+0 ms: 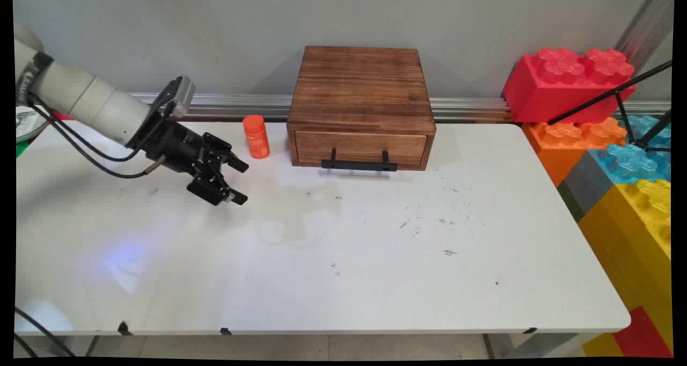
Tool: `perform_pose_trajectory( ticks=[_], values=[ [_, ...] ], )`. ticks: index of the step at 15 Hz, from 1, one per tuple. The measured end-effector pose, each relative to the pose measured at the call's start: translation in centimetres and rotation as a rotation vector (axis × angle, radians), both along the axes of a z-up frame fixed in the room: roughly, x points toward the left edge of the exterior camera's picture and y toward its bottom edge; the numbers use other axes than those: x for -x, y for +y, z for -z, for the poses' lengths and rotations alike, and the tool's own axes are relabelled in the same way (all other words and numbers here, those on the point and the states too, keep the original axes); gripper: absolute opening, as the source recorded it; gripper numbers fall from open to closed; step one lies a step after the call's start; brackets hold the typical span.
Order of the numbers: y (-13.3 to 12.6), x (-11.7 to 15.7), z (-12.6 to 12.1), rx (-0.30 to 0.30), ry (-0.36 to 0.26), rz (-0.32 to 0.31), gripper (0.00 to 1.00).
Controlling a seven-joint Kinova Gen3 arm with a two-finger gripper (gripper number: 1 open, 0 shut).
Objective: Open the drawer
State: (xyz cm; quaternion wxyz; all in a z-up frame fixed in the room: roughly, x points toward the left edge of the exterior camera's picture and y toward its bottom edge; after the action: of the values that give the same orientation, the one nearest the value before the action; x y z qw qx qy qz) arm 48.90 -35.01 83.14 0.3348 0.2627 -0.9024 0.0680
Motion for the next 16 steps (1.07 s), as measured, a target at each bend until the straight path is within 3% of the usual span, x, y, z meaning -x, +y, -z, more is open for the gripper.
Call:
perform_pose_trajectory(
  ticks=[6,16],
  values=[
    [-2.1,2.1,-2.0,0.015,-0.02,-0.017,1.0],
    [-8.7,8.9,-5.3,0.091,-0.08,-0.049,1.0]
  ],
)
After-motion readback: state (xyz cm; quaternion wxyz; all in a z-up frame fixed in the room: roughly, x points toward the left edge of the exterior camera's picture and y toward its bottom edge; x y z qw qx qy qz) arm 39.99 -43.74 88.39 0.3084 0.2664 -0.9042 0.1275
